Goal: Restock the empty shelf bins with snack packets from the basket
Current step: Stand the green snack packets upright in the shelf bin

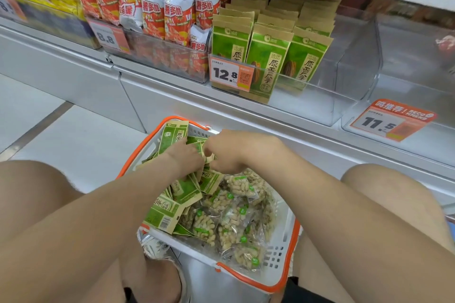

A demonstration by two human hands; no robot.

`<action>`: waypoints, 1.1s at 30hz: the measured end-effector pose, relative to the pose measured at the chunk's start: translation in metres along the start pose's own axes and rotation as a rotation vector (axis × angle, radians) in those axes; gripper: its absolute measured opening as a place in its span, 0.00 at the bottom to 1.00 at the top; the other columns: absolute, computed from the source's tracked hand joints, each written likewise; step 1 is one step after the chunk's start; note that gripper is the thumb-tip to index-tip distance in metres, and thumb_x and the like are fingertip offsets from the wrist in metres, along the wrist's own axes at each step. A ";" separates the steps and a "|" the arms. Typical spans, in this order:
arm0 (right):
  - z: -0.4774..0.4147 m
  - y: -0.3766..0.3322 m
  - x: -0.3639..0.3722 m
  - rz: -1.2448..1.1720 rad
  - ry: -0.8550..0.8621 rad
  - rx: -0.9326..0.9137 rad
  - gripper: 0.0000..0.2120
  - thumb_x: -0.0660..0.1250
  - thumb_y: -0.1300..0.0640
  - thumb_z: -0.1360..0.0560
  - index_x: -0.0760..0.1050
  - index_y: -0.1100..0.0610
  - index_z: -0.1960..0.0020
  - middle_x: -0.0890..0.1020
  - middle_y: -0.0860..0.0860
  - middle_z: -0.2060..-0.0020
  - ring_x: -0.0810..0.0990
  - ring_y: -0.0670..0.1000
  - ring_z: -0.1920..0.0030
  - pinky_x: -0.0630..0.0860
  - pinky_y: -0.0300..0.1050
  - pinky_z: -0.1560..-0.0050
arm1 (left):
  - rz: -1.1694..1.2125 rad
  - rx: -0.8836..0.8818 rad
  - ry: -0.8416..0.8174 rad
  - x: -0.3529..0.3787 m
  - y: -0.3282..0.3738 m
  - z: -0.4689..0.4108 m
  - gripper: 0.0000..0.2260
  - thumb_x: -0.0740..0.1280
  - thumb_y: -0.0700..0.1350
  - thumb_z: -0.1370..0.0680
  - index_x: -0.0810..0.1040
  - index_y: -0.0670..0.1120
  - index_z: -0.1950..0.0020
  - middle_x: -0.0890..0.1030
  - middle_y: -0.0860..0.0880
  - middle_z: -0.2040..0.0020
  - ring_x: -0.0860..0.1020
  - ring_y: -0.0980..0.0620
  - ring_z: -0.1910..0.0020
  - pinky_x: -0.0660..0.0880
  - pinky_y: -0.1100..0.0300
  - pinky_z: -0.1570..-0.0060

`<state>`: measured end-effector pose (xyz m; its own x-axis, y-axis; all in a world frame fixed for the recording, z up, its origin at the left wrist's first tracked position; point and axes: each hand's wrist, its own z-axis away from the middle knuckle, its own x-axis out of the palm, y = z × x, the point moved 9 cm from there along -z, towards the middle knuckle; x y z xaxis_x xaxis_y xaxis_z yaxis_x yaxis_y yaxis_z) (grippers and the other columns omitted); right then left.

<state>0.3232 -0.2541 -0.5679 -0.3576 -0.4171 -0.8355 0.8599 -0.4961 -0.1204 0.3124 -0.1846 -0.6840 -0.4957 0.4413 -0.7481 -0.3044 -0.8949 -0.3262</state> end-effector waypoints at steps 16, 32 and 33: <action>0.096 0.126 -0.090 -0.473 0.647 0.360 0.15 0.69 0.51 0.19 0.83 0.61 0.57 0.84 0.60 0.59 0.81 0.61 0.56 0.74 0.49 0.60 | 1.775 0.055 0.591 -0.136 -0.023 0.049 0.10 0.61 0.48 0.12 0.82 0.49 0.38 0.85 0.49 0.51 0.83 0.51 0.49 0.80 0.58 0.49; 0.144 0.152 -0.101 -0.968 0.824 0.257 0.13 0.76 0.49 0.23 0.86 0.59 0.57 0.88 0.53 0.63 0.88 0.54 0.62 0.86 0.59 0.55 | 2.047 -0.223 1.001 -0.224 -0.034 0.067 0.16 0.60 0.55 0.13 0.82 0.46 0.46 0.87 0.43 0.51 0.86 0.41 0.49 0.82 0.37 0.45; 0.150 0.158 -0.106 -0.892 0.892 0.274 0.11 0.76 0.48 0.23 0.87 0.56 0.57 0.87 0.51 0.64 0.88 0.54 0.62 0.86 0.58 0.54 | 2.022 -0.192 1.001 -0.232 -0.033 0.065 0.17 0.59 0.55 0.13 0.83 0.46 0.45 0.87 0.44 0.51 0.86 0.43 0.49 0.82 0.39 0.44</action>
<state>0.4420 -0.4020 -0.4184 -0.3100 0.7345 -0.6037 0.3108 -0.5218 -0.7945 0.3840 -0.2532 -0.4624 0.4981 -0.8671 -0.0030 -0.0054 -0.0066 1.0000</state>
